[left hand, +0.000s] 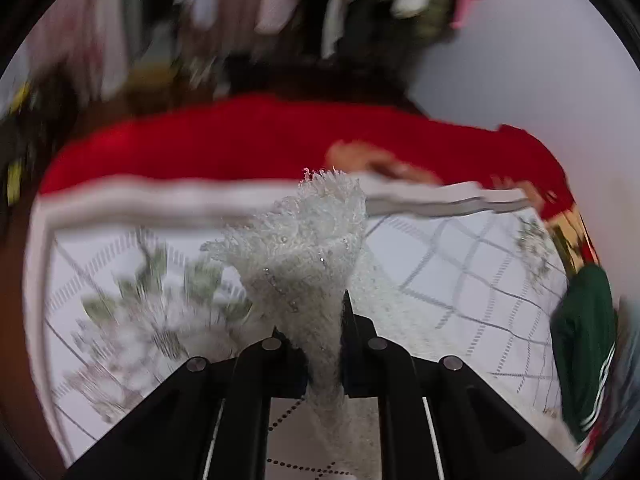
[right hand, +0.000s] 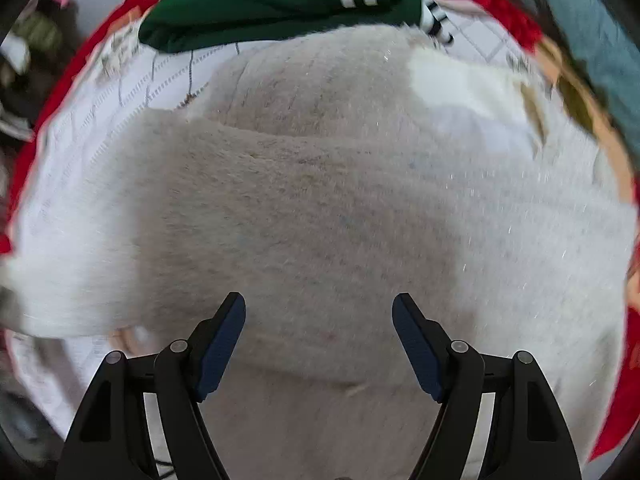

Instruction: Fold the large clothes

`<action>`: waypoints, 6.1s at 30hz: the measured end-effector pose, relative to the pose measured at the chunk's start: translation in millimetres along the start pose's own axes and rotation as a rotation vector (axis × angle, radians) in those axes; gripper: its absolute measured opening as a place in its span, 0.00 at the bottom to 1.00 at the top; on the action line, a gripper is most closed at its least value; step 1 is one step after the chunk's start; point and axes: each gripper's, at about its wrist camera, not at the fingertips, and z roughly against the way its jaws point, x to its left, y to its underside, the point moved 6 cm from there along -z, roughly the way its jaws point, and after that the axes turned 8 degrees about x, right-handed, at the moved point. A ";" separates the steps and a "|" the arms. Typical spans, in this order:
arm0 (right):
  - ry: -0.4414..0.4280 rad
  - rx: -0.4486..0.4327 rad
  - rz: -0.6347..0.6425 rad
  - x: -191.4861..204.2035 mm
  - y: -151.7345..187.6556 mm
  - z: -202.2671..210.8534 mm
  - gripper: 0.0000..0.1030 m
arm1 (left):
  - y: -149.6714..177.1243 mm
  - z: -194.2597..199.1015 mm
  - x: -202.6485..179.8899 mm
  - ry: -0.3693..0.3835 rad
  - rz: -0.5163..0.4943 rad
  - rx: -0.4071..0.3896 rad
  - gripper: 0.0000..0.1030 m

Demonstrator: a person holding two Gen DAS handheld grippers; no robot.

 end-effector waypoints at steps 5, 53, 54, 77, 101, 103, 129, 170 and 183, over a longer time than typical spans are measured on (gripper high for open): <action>0.103 -0.007 0.008 -1.2 -8.6 -4.6 0.75 | 0.8 48.3 -46.6 -0.060 -0.268 -0.107 0.07; -0.320 0.000 -0.706 -427.2 134.7 36.3 0.95 | 442.9 149.2 -379.8 0.405 -1.174 0.336 0.98; -0.372 -0.012 -0.698 -422.8 127.6 41.1 0.95 | 428.4 146.0 -369.3 0.369 -1.157 0.322 0.98; -0.385 0.097 -0.458 -332.4 31.9 25.1 0.23 | 276.6 55.5 -191.6 -0.188 -0.960 0.246 0.98; -0.588 0.300 -0.415 -129.8 159.0 -46.9 0.08 | 370.6 64.4 -104.8 -0.250 -1.177 0.459 0.98; -0.624 0.370 -0.408 -128.3 162.1 -58.5 0.11 | 365.9 66.6 -105.8 -0.244 -1.160 0.470 0.98; -0.151 0.096 -0.328 -351.1 68.1 -24.5 0.20 | 258.4 -31.8 -220.1 -0.453 -1.015 0.113 1.00; -0.685 0.357 -0.218 -145.7 -119.8 -42.5 0.48 | 237.9 -58.4 -352.0 -0.295 -1.079 0.118 1.00; -0.357 0.077 -0.096 -118.7 -143.8 9.4 0.01 | 229.4 -31.4 -344.3 -0.232 -0.997 0.173 1.00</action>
